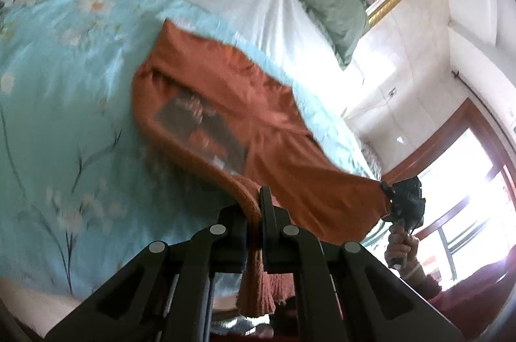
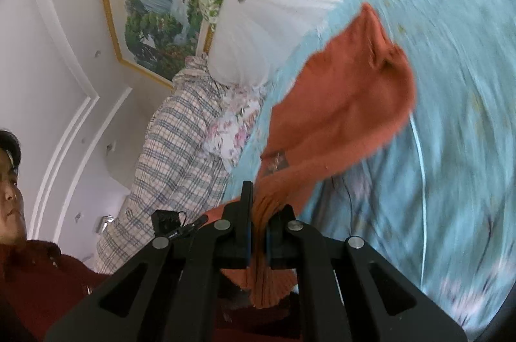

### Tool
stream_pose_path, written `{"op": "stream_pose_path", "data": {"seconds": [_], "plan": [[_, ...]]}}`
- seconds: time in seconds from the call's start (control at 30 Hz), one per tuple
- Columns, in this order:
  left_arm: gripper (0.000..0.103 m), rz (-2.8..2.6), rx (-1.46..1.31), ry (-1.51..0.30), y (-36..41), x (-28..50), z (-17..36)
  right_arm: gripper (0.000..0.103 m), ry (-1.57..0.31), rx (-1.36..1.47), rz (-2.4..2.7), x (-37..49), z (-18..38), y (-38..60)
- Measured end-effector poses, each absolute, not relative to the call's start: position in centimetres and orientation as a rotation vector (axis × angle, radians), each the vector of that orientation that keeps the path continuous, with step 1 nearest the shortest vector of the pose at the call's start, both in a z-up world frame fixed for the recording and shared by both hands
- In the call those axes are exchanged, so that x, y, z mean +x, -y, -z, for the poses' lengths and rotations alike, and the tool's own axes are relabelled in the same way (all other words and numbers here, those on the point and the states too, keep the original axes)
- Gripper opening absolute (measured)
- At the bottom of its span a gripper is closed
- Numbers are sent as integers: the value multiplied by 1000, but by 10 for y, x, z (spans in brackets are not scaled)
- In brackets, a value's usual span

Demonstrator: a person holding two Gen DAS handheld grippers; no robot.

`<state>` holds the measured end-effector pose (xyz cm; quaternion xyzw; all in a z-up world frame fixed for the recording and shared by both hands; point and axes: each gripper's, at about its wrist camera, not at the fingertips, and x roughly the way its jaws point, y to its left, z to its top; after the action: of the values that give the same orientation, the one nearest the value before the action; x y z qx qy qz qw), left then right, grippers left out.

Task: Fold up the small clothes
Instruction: 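Grasp the hem with both tools and lift it toward the collar, then lay the hem over the collar and open both tools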

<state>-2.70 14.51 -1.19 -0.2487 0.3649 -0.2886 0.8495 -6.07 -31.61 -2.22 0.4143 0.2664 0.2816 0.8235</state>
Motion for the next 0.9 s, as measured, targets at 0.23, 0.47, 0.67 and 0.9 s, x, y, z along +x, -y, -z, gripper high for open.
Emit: {"op": "stream_pose_path", "data": {"seconds": [0.23, 0.47, 0.67, 0.9], "plan": [[4, 490, -511, -608, -151, 40, -35, 7, -516, 808, -481, 18, -9, 337], [4, 369, -450, -585, -140, 141, -50, 7, -590, 705, -341, 120, -14, 356], [4, 277, -417, -668, -129, 226, -26, 7, -669, 695, -282, 186, 12, 367], [4, 230, -408, -749, -130, 283, 18, 7, -758, 671, -239, 236, 48, 370]]}}
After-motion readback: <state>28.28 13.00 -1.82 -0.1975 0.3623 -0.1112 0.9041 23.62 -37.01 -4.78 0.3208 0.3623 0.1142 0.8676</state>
